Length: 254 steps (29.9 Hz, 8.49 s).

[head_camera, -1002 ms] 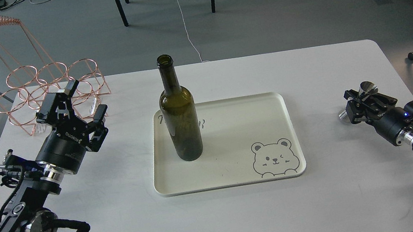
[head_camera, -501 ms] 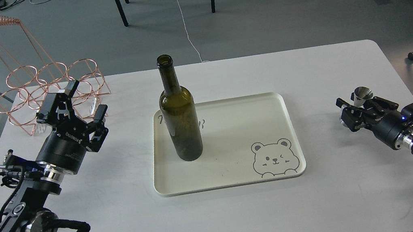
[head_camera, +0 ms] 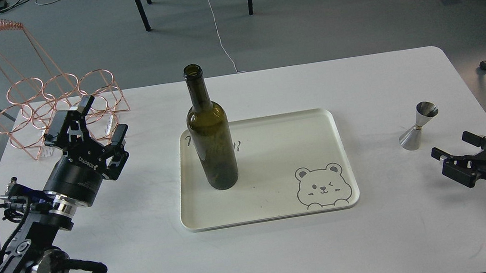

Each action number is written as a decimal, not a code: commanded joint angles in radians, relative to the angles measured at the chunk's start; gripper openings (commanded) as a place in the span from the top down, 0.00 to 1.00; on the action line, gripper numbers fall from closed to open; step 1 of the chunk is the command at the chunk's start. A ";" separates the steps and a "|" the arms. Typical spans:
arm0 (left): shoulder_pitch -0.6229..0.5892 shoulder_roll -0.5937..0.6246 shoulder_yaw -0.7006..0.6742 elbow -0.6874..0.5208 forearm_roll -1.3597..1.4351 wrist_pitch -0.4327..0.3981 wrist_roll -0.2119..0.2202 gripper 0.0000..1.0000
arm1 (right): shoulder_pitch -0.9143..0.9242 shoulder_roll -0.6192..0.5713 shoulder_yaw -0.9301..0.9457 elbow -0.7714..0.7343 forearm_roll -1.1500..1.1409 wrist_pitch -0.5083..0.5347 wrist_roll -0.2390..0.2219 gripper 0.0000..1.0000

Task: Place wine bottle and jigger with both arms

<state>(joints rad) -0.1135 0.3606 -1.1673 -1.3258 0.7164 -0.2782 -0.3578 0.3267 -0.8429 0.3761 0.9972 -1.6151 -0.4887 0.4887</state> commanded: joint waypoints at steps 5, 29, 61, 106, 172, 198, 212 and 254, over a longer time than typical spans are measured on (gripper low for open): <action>0.000 0.001 0.000 -0.001 0.000 0.002 -0.003 0.02 | 0.004 -0.136 -0.036 0.536 0.488 0.000 0.000 0.04; 0.005 0.254 0.000 -0.094 0.226 0.021 -0.131 0.02 | 0.227 0.361 0.092 0.235 1.528 0.479 0.000 0.01; -0.397 0.325 0.277 -0.221 1.385 0.065 -0.131 0.02 | 0.184 0.340 0.079 0.176 1.522 0.598 0.000 0.01; -0.597 0.178 0.416 -0.082 1.382 0.063 -0.131 0.70 | 0.175 0.343 0.083 0.172 1.517 0.588 0.000 0.01; -1.032 0.426 0.637 0.517 1.135 0.123 -0.131 0.91 | 0.140 0.343 0.086 0.172 1.462 0.578 0.000 0.01; -1.014 0.385 0.670 0.585 1.129 0.142 -0.131 0.88 | 0.130 0.346 0.087 0.173 1.462 0.578 0.000 0.01; -0.930 0.367 0.736 0.628 1.002 0.201 -0.131 0.77 | 0.115 0.350 0.087 0.173 1.462 0.578 0.000 0.01; -0.760 0.396 0.686 0.004 0.067 0.222 -0.131 0.02 | 0.129 0.375 0.190 0.143 1.463 0.518 0.000 0.01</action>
<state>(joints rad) -0.9748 0.8258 -0.4527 -1.3051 0.9330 -0.0514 -0.4886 0.4459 -0.4722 0.5618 1.1625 -0.1521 0.0277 0.4887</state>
